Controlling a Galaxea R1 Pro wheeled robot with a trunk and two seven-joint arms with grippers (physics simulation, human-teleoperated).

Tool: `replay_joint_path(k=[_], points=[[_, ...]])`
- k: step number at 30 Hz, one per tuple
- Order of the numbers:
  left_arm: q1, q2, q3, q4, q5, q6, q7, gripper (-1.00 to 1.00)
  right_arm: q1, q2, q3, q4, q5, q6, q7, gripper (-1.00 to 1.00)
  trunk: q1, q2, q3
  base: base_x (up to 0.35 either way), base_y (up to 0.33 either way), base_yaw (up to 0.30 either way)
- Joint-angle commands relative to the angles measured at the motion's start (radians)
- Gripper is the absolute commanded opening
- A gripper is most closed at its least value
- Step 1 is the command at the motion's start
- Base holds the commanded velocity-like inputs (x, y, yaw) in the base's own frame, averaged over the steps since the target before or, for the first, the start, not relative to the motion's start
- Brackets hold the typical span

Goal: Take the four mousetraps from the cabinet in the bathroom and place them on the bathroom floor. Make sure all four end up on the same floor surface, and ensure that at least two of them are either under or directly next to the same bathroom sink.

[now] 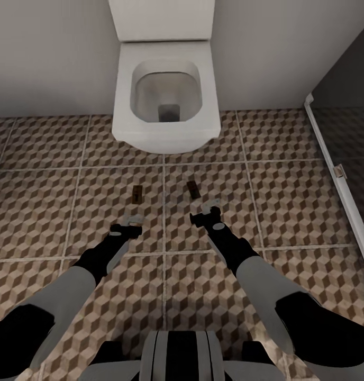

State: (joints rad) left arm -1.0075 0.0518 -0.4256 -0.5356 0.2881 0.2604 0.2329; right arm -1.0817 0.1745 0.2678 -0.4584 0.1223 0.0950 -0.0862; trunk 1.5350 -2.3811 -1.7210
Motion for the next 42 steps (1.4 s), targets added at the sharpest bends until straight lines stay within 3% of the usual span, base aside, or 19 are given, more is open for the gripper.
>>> replay_joint_path(k=[1, 5, 24, 33, 42], points=[[0.000, 0.002, -0.008, 0.002, 0.010, 0.003, 0.009, 1.00, 0.000, 0.000, 0.004, 0.002, 0.011, 0.000, -0.006, 1.00, -0.004, 0.007, 0.003, 0.000, 0.000, 0.000], [0.019, 0.002, -0.009, 0.013, 0.010, -0.016, 0.008, 1.00, 0.000, 0.000, 0.004, 0.014, 0.011, -0.035, -0.006, 1.00, -0.019, 0.035, 0.015, 0.000, 0.000, 0.000], [0.057, 0.005, -0.009, 0.026, 0.011, -0.034, 0.007, 1.00, 0.011, 0.000, 0.002, 0.017, 0.014, -0.041, -0.017, 1.00, -0.092, 0.168, 0.076, 0.000, 0.000, 0.000], [0.065, 0.005, -0.009, 0.028, 0.011, -0.035, 0.006, 1.00, 0.031, -0.036, 0.002, 0.017, 0.010, -0.043, -0.015, 1.00, -0.127, 0.231, 0.116, 0.000, 0.000, 0.000], [0.074, 0.003, -0.009, 0.028, 0.011, -0.035, 0.006, 1.00, 0.070, -0.048, 0.002, 0.029, 0.009, -0.043, -0.009, 1.00, -0.161, 0.294, 0.159, 0.000, 0.000, 0.000]])
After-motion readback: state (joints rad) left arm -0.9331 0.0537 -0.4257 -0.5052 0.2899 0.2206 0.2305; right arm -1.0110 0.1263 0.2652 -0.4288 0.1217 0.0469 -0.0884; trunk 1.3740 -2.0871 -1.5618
